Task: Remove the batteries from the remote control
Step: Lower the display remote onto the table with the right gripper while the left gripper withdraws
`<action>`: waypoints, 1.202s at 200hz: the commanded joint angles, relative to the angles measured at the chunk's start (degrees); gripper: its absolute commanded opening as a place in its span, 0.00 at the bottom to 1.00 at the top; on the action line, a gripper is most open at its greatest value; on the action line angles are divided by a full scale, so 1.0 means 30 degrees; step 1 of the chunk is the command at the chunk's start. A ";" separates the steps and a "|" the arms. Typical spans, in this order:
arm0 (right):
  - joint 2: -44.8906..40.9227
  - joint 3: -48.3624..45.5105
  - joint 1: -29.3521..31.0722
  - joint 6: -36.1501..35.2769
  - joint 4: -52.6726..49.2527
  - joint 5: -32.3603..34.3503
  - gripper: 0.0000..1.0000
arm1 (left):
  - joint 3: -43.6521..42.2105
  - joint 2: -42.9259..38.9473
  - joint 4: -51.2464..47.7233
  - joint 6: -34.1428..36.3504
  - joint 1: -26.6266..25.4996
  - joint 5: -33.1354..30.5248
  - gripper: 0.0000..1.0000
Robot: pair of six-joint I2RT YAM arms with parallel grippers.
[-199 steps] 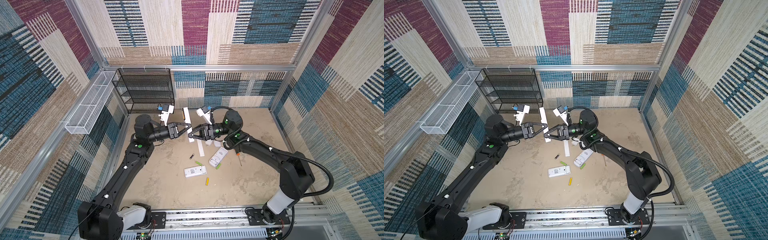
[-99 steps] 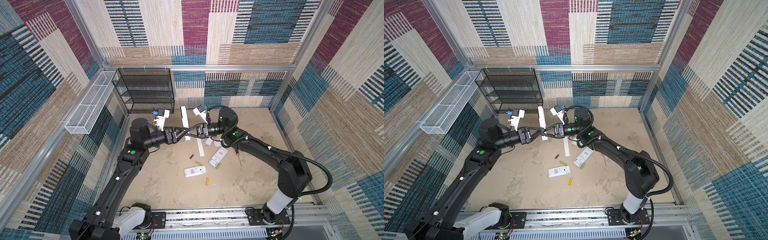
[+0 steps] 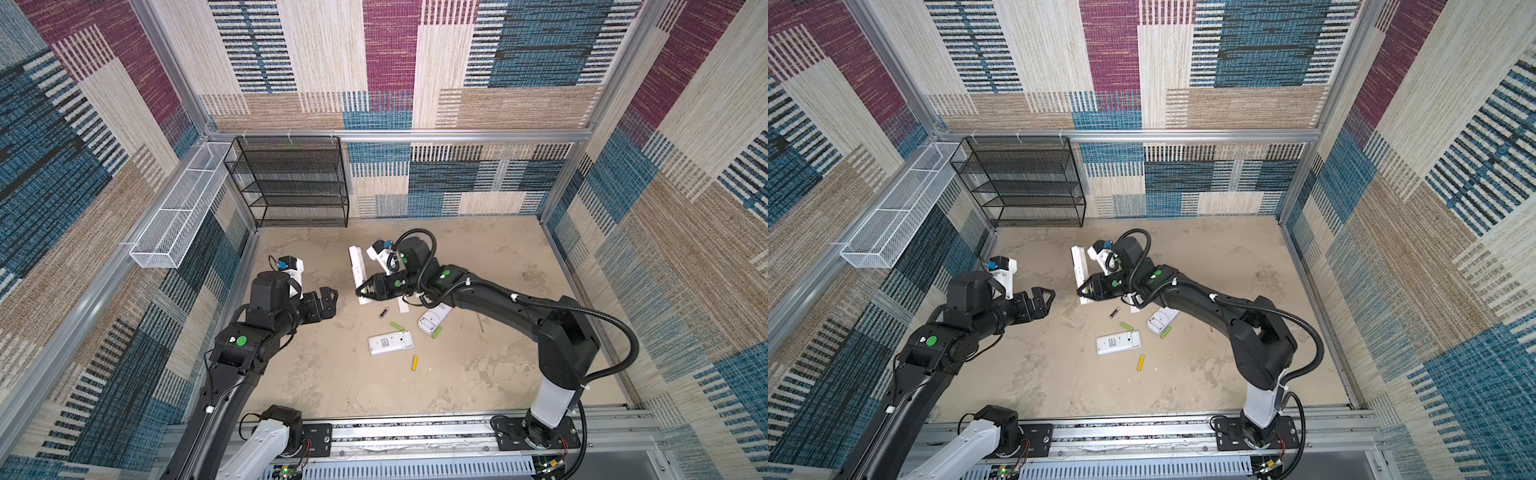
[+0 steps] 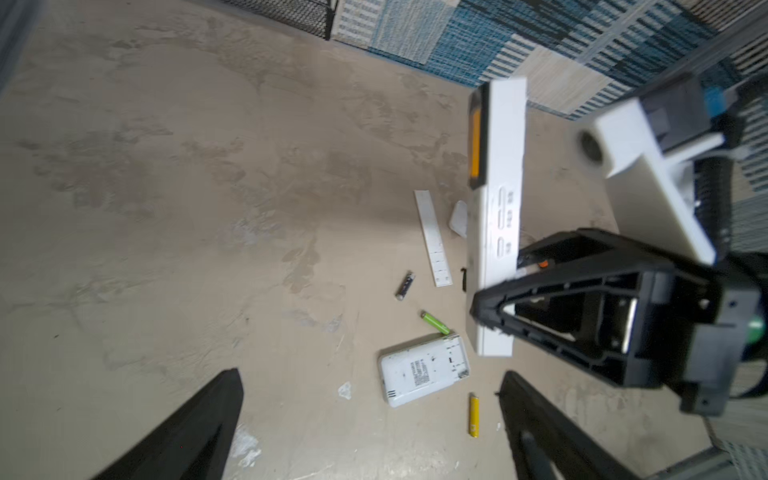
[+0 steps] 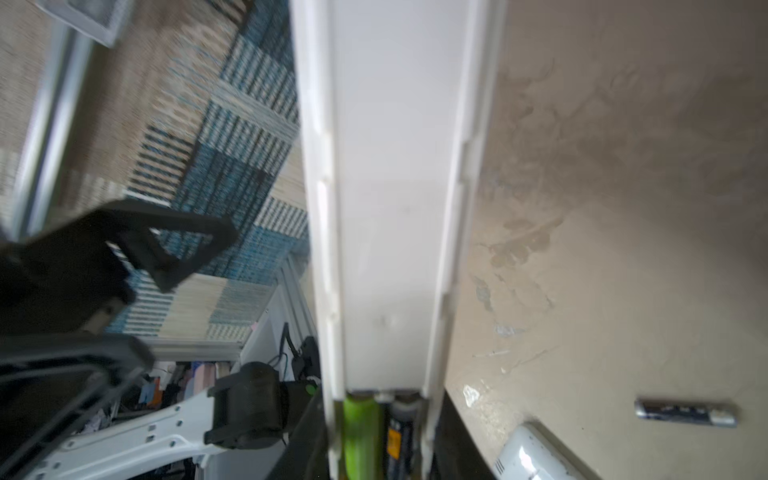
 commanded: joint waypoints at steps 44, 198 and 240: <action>0.1776 -0.1846 0.4839 -0.3254 -0.5146 0.4496 0.00 | -0.0871 -0.0621 -0.4127 -0.0686 0.0089 -0.2872 0.99; 0.8198 0.4423 0.5440 -0.5537 -1.3545 1.3204 0.10 | -0.2025 -0.0370 -0.3431 -0.1542 0.0104 -0.1999 0.99; 0.7864 0.4579 0.5452 -0.5337 -1.3671 1.2881 0.34 | -0.2238 0.0008 -0.3156 -0.1614 0.0090 -0.2090 0.99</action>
